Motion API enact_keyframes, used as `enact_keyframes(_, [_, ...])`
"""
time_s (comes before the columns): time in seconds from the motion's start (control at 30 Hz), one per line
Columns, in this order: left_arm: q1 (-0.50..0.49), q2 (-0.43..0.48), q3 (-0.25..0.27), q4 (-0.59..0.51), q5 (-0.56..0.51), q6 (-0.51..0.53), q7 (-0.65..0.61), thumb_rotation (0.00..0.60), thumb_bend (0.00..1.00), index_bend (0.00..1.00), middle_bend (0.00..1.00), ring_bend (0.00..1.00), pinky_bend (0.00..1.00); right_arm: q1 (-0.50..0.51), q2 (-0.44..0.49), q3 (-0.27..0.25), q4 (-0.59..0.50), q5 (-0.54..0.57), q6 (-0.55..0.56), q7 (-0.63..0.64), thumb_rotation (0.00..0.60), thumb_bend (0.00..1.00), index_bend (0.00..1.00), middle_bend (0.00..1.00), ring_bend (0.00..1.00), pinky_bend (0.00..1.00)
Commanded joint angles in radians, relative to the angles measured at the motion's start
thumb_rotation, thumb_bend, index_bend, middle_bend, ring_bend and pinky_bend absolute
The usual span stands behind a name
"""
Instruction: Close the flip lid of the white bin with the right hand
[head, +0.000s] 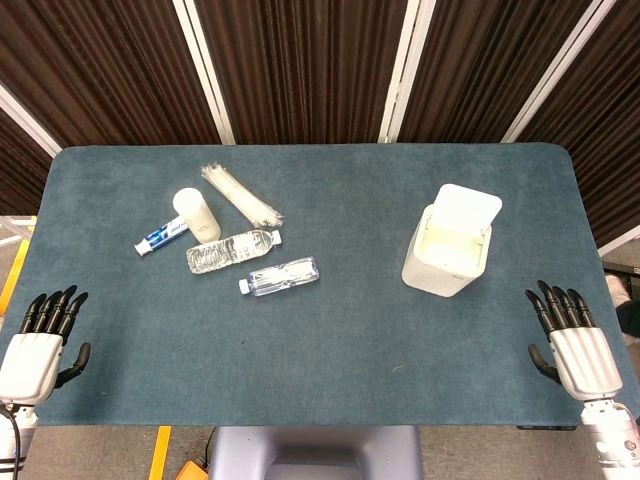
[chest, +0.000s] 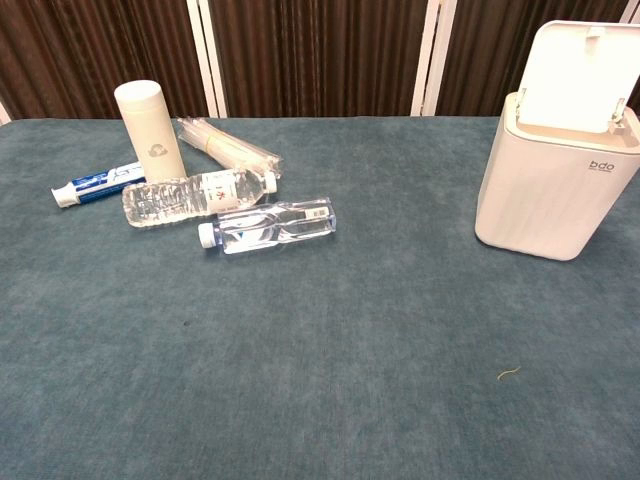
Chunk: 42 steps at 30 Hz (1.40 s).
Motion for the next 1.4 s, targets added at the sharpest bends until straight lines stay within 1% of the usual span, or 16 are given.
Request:
enact_keyframes(0.03, [-0.002, 0.003, -0.001, 0.0, -0.015, -0.013, -0.001, 0.6, 0.47, 0.04, 0.0, 0.0, 0.03, -0.001, -0.01, 0.013, 0.0, 0.019, -0.01, -0.012, 0.6, 0.43, 0.0, 0.0, 0.0, 0.0])
enact_keyframes(0.13, [-0.001, 0.009, 0.0, -0.003, -0.014, -0.012, -0.012, 0.6, 0.47, 0.04, 0.0, 0.0, 0.03, -0.007, -0.035, 0.034, -0.005, 0.018, 0.018, -0.019, 0.6, 0.43, 0.0, 0.0, 0.0, 0.0])
enact_keyframes(0.17, [0.0, 0.011, 0.001, -0.004, -0.014, -0.013, -0.012, 0.6, 0.47, 0.04, 0.0, 0.0, 0.03, -0.007, -0.048, 0.048, -0.009, 0.014, 0.036, -0.019, 0.6, 0.43, 0.0, 0.02, 0.0, 0.01])
enact_keyframes(0.2, [0.0, 0.013, 0.002, -0.005, -0.014, -0.014, -0.014, 0.6, 0.47, 0.04, 0.0, 0.0, 0.03, 0.001, -0.064, 0.072, -0.02, 0.003, 0.059, -0.019, 0.6, 0.43, 0.0, 0.09, 0.03, 0.08])
enact_keyframes(0.23, [0.001, 0.015, 0.003, -0.005, -0.016, -0.015, -0.014, 0.6, 0.47, 0.04, 0.0, 0.0, 0.03, 0.014, -0.07, 0.093, -0.031, -0.006, 0.067, -0.021, 0.6, 0.43, 0.0, 0.19, 0.1, 0.2])
enact_keyframes(0.27, [0.001, 0.017, 0.003, -0.006, -0.018, -0.016, -0.013, 0.6, 0.47, 0.04, 0.0, 0.0, 0.03, 0.034, -0.07, 0.117, -0.05, 0.0, 0.057, -0.031, 0.6, 0.43, 0.0, 0.33, 0.22, 0.38])
enact_keyframes(0.33, [0.003, 0.022, 0.003, -0.012, -0.025, -0.019, -0.01, 0.6, 0.47, 0.04, 0.0, 0.0, 0.03, 0.094, -0.037, 0.176, -0.121, 0.069, -0.027, -0.108, 0.6, 0.43, 0.0, 0.52, 0.44, 0.63])
enact_keyframes(0.47, [0.004, 0.022, -0.005, -0.014, -0.036, -0.015, -0.008, 0.6, 0.47, 0.03, 0.0, 0.0, 0.03, 0.232, 0.026, 0.333, -0.25, 0.313, -0.178, -0.314, 0.6, 0.45, 0.06, 0.74, 0.68, 0.83])
enact_keyframes(0.5, [0.004, 0.022, -0.006, -0.014, -0.039, -0.016, -0.006, 0.6, 0.47, 0.03, 0.0, 0.0, 0.03, 0.262, 0.034, 0.364, -0.263, 0.373, -0.202, -0.355, 0.6, 0.47, 0.09, 0.79, 0.73, 0.88])
enact_keyframes(0.57, [0.005, 0.028, -0.003, -0.019, -0.049, -0.026, 0.003, 0.6, 0.47, 0.03, 0.0, 0.0, 0.03, 0.323, 0.055, 0.414, -0.283, 0.504, -0.257, -0.436, 0.6, 0.58, 0.2, 0.96, 0.92, 0.99])
enact_keyframes(0.63, [0.005, 0.032, -0.004, -0.029, -0.063, -0.035, 0.013, 0.6, 0.48, 0.03, 0.0, 0.0, 0.03, 0.396, 0.071, 0.459, -0.284, 0.65, -0.315, -0.515, 0.6, 0.67, 0.28, 1.0, 0.99, 1.0])
enact_keyframes(0.7, [0.006, 0.031, -0.006, -0.035, -0.07, -0.035, 0.026, 0.6, 0.47, 0.03, 0.0, 0.0, 0.04, 0.466, 0.077, 0.486, -0.271, 0.777, -0.358, -0.576, 0.6, 0.76, 0.32, 1.0, 1.0, 1.0])
enact_keyframes(0.87, [0.01, 0.03, 0.004, -0.04, -0.055, -0.03, 0.043, 0.6, 0.47, 0.02, 0.0, 0.0, 0.04, 0.601, 0.07, 0.498, -0.215, 1.023, -0.409, -0.685, 0.6, 0.81, 0.38, 1.0, 1.0, 1.0])
enact_keyframes(1.0, [0.013, 0.028, 0.006, -0.042, -0.053, -0.025, 0.055, 0.6, 0.47, 0.01, 0.0, 0.0, 0.04, 0.664, 0.047, 0.472, -0.171, 1.102, -0.41, -0.724, 0.6, 0.81, 0.38, 1.0, 1.0, 1.0])
enact_keyframes(1.2, [0.016, 0.028, 0.005, -0.046, -0.055, -0.021, 0.06, 0.6, 0.47, 0.02, 0.0, 0.0, 0.04, 0.713, 0.02, 0.436, -0.12, 1.152, -0.416, -0.722, 0.6, 0.81, 0.37, 1.0, 1.0, 1.0])
enact_keyframes(1.4, [0.018, 0.027, 0.001, -0.046, -0.059, -0.017, 0.06, 0.6, 0.48, 0.01, 0.0, 0.0, 0.04, 0.726, 0.062, 0.386, -0.162, 1.198, -0.472, -0.717, 0.6, 0.81, 0.39, 1.0, 1.0, 1.0])
